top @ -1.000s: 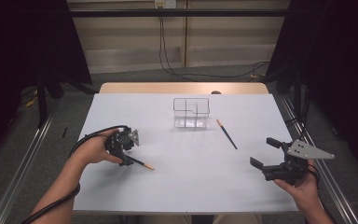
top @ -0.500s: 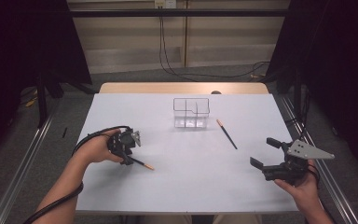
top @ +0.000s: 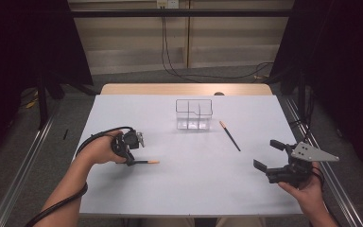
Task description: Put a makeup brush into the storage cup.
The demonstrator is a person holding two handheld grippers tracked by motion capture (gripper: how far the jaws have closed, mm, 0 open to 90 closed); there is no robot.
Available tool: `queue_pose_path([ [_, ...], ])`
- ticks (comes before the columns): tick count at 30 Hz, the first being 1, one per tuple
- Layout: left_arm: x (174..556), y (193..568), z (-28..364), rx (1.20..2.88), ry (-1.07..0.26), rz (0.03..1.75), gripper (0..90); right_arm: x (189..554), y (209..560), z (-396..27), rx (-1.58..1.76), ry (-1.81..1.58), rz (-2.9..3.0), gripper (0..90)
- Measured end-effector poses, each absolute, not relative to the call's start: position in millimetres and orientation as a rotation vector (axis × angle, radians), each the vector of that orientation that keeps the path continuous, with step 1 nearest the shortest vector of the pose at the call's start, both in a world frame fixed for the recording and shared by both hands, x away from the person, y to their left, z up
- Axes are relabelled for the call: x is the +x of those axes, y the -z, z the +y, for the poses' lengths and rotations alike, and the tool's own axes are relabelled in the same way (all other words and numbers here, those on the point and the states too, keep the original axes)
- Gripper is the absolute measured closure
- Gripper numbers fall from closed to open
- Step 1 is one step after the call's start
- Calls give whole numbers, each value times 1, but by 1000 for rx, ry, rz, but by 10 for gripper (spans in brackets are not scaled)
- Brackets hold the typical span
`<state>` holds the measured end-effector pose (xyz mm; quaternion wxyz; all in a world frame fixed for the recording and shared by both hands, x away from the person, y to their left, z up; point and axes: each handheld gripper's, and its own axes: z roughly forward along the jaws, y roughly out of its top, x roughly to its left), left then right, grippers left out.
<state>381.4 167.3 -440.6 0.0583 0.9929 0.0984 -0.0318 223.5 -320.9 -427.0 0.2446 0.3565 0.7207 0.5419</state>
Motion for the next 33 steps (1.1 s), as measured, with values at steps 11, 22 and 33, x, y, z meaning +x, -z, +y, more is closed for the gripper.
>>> queue_pose_path([
  [11, 381, 442, 164, 3031, 92, 342, 842, 222, 427, -322, 973, -1475, 1969, 23],
  [22, 382, 442, 162, 3036, 90, 370, 849, 223, 428, -321, 971, -1469, 1972, 24],
  [33, 383, 440, 164, 3026, 104, 377, 850, 224, 428, -320, 968, -1468, 1979, 24],
])
